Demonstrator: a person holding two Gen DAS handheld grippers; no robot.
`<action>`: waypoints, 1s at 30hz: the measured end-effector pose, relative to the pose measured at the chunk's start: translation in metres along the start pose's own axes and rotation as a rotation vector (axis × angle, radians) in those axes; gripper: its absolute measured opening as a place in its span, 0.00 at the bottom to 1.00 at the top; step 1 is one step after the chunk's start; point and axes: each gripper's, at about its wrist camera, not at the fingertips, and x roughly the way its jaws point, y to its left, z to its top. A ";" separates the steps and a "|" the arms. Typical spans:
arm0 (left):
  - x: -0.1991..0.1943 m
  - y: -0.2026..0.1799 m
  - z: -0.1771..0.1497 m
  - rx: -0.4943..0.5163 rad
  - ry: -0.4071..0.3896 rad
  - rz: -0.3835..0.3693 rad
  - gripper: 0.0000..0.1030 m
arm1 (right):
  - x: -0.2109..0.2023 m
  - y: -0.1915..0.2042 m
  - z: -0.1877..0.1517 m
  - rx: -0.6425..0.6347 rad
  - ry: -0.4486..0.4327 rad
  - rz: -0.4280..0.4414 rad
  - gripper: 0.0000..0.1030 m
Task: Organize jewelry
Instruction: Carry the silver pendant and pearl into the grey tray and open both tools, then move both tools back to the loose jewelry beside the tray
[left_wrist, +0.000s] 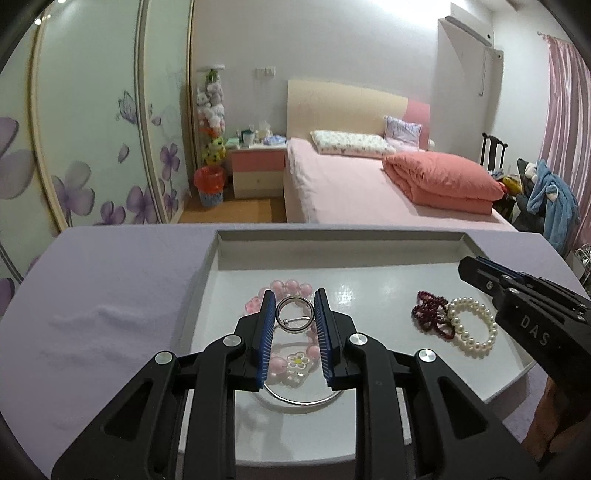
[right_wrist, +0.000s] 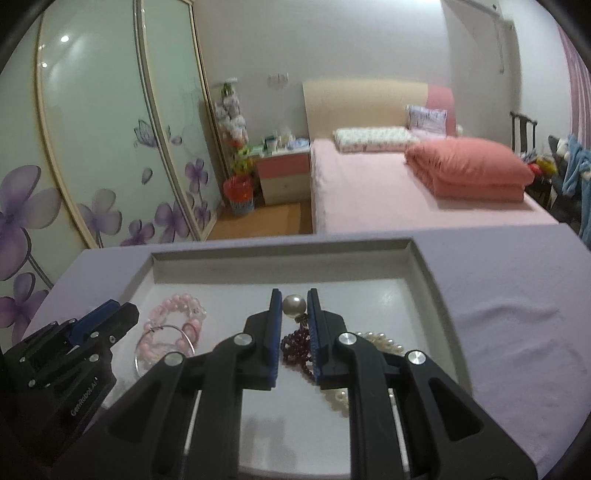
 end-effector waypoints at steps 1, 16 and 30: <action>0.003 0.000 -0.002 -0.002 0.016 -0.004 0.22 | 0.003 0.000 0.000 0.000 0.012 0.003 0.14; -0.011 0.021 0.005 -0.048 0.030 -0.038 0.33 | -0.019 -0.021 -0.011 0.049 0.012 0.006 0.28; -0.064 0.049 -0.030 -0.051 0.029 -0.015 0.38 | -0.081 -0.023 -0.055 0.029 0.040 0.037 0.28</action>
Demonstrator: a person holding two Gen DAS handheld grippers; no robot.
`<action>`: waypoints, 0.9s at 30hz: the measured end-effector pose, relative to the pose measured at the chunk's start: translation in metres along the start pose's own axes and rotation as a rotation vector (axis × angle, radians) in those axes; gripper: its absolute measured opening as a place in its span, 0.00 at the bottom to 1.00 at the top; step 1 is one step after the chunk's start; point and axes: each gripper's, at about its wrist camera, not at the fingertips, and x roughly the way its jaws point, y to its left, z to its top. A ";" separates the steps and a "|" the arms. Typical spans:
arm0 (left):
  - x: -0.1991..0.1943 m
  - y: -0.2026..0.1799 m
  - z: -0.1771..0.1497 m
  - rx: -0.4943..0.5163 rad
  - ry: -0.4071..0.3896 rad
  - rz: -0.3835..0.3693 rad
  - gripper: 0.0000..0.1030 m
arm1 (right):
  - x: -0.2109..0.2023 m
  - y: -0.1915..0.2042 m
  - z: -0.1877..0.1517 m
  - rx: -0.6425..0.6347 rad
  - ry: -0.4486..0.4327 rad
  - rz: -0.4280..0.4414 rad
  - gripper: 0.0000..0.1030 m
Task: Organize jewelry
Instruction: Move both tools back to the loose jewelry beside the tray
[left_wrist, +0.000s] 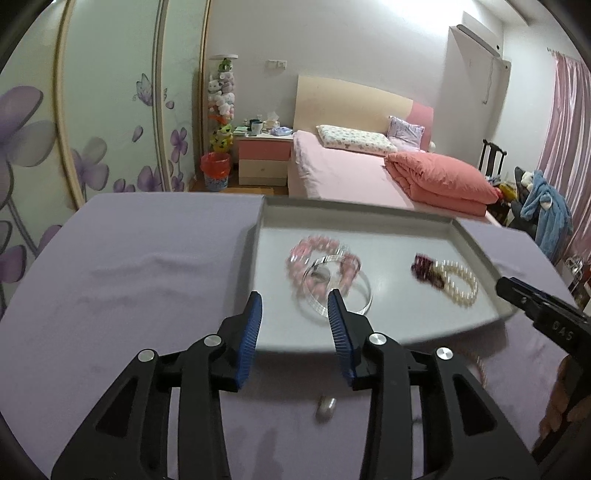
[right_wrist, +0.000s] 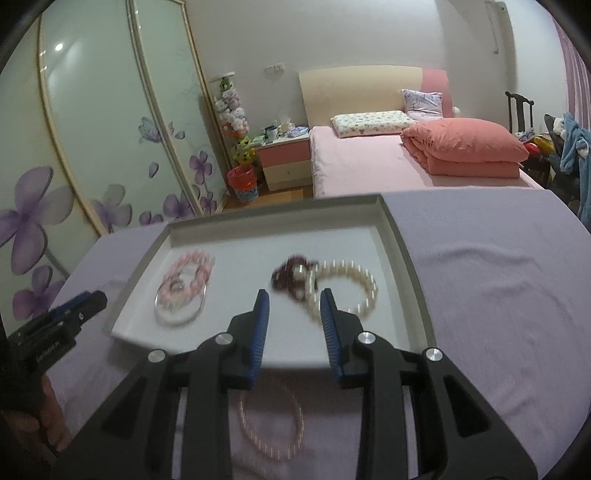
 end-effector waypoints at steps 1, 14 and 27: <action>-0.005 0.003 -0.007 0.006 0.005 0.002 0.39 | -0.005 0.000 -0.008 -0.008 0.012 0.003 0.28; -0.030 0.024 -0.050 -0.006 0.062 0.027 0.50 | -0.042 0.022 -0.093 -0.142 0.205 0.100 0.58; -0.027 0.021 -0.057 0.009 0.083 0.018 0.51 | -0.024 0.050 -0.104 -0.287 0.252 0.022 0.70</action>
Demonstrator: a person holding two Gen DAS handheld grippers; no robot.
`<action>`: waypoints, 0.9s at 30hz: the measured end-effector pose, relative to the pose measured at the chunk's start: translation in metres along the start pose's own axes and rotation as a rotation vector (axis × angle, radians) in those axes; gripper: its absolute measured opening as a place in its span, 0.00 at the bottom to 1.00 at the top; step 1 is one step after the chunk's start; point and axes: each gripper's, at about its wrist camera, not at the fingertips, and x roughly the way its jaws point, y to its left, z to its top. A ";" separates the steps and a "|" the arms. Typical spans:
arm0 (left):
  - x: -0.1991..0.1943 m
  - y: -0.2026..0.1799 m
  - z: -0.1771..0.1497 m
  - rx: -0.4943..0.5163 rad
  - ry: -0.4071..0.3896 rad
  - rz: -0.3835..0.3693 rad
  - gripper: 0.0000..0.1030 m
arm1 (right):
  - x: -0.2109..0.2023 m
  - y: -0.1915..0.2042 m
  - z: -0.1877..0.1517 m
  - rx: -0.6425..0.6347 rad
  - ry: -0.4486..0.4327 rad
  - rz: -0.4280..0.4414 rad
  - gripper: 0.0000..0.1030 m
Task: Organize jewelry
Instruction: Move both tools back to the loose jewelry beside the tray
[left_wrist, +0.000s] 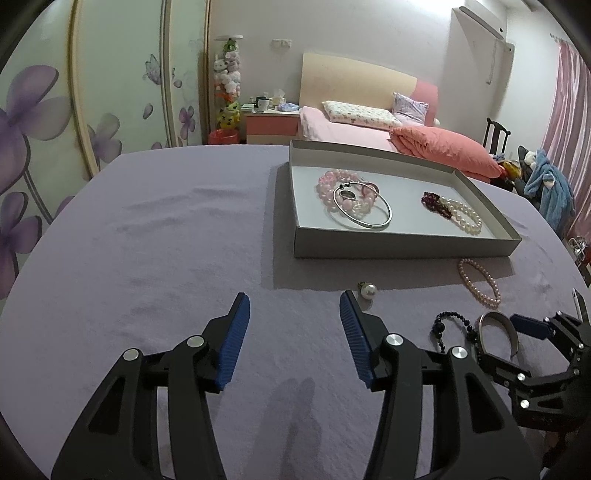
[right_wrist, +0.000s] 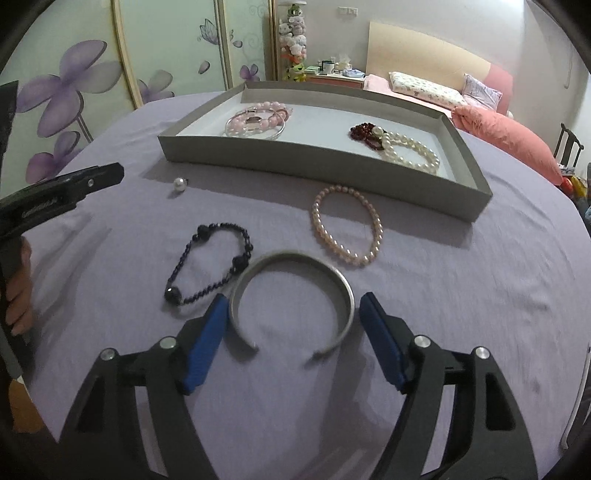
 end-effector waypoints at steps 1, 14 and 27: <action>0.000 0.000 0.000 0.002 0.001 -0.001 0.51 | 0.002 0.000 0.002 -0.003 0.001 0.000 0.70; -0.002 -0.034 -0.008 0.068 0.040 -0.096 0.51 | -0.006 -0.023 -0.006 0.055 -0.010 -0.045 0.64; 0.025 -0.102 -0.013 0.219 0.144 -0.187 0.40 | -0.012 -0.040 -0.015 0.098 -0.017 -0.070 0.64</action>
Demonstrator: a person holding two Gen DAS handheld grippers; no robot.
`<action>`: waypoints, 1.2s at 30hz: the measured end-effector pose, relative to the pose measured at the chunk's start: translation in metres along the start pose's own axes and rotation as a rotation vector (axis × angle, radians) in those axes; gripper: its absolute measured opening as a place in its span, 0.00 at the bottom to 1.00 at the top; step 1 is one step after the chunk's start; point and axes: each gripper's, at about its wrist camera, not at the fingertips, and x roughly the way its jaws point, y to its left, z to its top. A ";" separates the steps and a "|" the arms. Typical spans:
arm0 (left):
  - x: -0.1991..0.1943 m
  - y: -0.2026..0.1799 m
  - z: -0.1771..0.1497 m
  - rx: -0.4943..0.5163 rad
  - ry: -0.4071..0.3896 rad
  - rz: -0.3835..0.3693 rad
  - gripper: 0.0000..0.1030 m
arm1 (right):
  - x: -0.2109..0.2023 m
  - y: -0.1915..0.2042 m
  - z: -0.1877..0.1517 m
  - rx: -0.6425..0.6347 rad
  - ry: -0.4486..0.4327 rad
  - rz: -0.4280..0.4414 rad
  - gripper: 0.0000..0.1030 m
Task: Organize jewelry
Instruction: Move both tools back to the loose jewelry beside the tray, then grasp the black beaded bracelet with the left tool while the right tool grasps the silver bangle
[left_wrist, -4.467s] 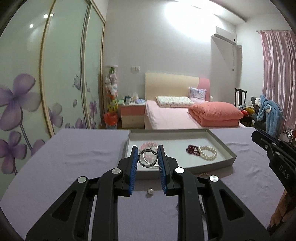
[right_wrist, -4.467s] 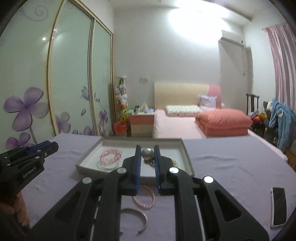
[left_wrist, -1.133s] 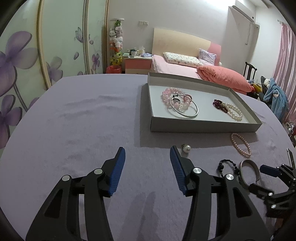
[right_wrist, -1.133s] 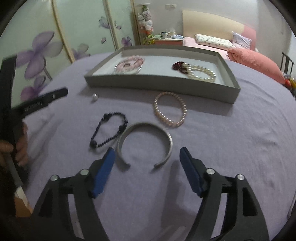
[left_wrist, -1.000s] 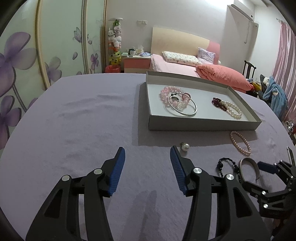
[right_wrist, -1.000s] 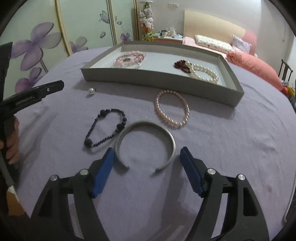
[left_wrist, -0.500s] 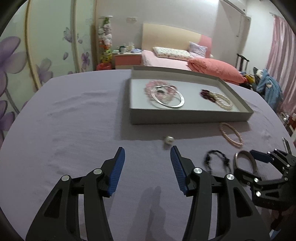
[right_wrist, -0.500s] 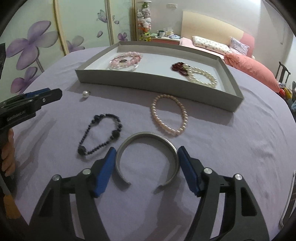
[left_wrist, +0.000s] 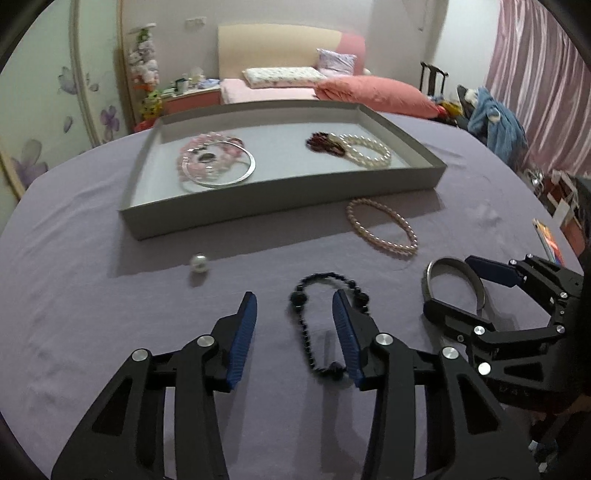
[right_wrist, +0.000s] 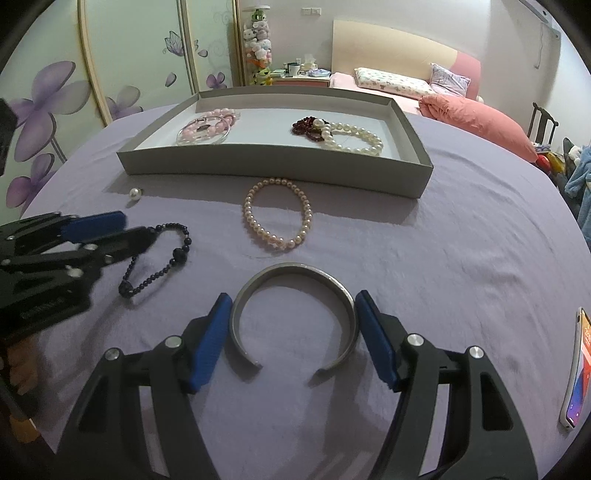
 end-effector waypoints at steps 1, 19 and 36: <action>0.002 -0.001 -0.001 0.008 0.007 0.003 0.38 | 0.000 0.000 0.000 0.000 0.000 0.001 0.64; -0.008 0.028 -0.014 -0.005 0.021 0.167 0.14 | 0.001 0.014 0.003 -0.026 0.003 0.017 0.65; -0.009 0.030 -0.017 0.002 0.006 0.183 0.14 | 0.003 0.021 0.005 -0.036 0.007 0.021 0.66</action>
